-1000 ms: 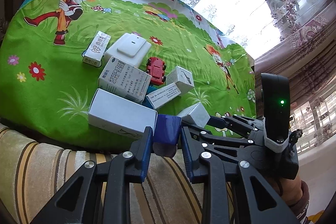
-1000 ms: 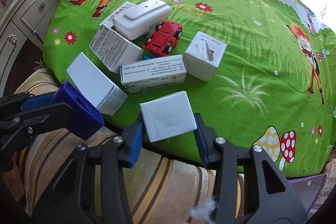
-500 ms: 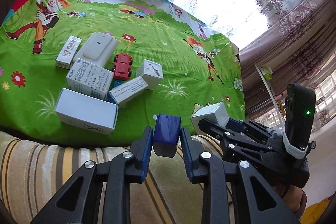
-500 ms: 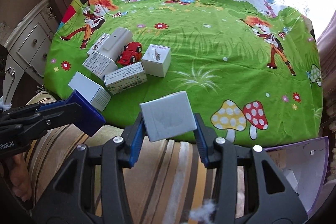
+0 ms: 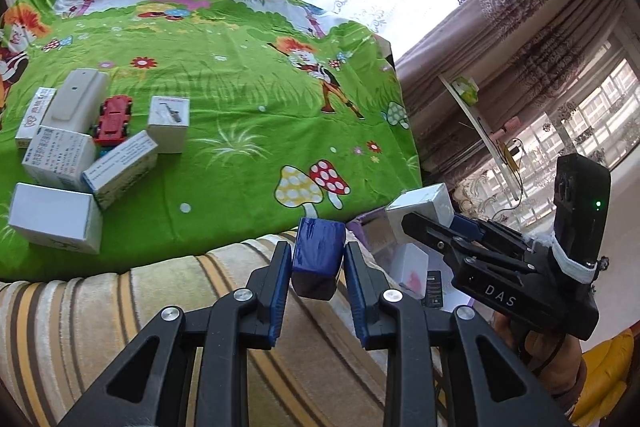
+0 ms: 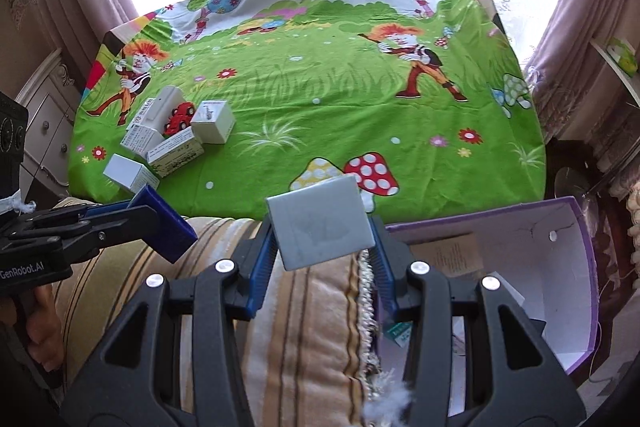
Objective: Organize rigid objects
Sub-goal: 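Carry the blue box and white cube into the purple-rimmed box and release both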
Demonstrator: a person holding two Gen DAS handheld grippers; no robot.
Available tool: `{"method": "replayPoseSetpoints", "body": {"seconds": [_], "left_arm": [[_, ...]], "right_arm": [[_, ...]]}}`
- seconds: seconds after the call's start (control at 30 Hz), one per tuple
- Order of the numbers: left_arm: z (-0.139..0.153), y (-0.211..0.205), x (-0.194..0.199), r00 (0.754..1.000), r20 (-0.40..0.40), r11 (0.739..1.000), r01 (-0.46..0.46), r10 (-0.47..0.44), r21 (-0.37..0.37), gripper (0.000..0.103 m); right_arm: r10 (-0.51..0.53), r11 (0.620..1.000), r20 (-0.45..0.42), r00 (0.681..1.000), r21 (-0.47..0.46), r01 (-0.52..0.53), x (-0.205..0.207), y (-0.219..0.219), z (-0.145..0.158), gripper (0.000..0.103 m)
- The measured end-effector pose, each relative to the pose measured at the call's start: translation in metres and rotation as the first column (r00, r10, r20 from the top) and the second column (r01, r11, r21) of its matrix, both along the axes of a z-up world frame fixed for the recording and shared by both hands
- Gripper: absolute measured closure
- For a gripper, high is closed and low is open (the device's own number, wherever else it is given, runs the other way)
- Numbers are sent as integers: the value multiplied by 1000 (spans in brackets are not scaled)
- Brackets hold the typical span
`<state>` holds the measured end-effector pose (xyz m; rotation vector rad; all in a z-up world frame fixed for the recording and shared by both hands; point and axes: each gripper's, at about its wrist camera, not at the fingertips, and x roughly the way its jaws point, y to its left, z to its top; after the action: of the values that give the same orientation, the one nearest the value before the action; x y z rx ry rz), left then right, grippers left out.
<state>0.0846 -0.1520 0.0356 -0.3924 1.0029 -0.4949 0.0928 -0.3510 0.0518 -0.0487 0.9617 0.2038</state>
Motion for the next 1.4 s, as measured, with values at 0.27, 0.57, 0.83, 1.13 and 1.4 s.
{"method": "replayPoseSetpoints", "body": {"seconds": [0.27, 0.57, 0.83, 1.13, 1.4], "left_arm": [[1, -45, 2, 995, -2, 995, 103, -103, -2, 75], [4, -96, 5, 978, 13, 978, 208, -208, 4, 75], [4, -132, 8, 963, 46, 964, 267, -267, 4, 75], [0, -138, 12, 963, 39, 963, 268, -267, -34, 61], [-2, -134, 10, 967, 36, 966, 255, -253, -51, 56]], "right_arm": [[-109, 994, 25, 994, -24, 109, -14, -50, 6, 54], [-211, 976, 31, 977, -40, 212, -27, -93, 3, 54], [-298, 952, 60, 953, -53, 301, -31, -121, 4, 54], [-377, 925, 85, 922, -17, 379, -33, -142, 9, 39], [-381, 923, 98, 920, -25, 385, -34, -143, 12, 24]]}}
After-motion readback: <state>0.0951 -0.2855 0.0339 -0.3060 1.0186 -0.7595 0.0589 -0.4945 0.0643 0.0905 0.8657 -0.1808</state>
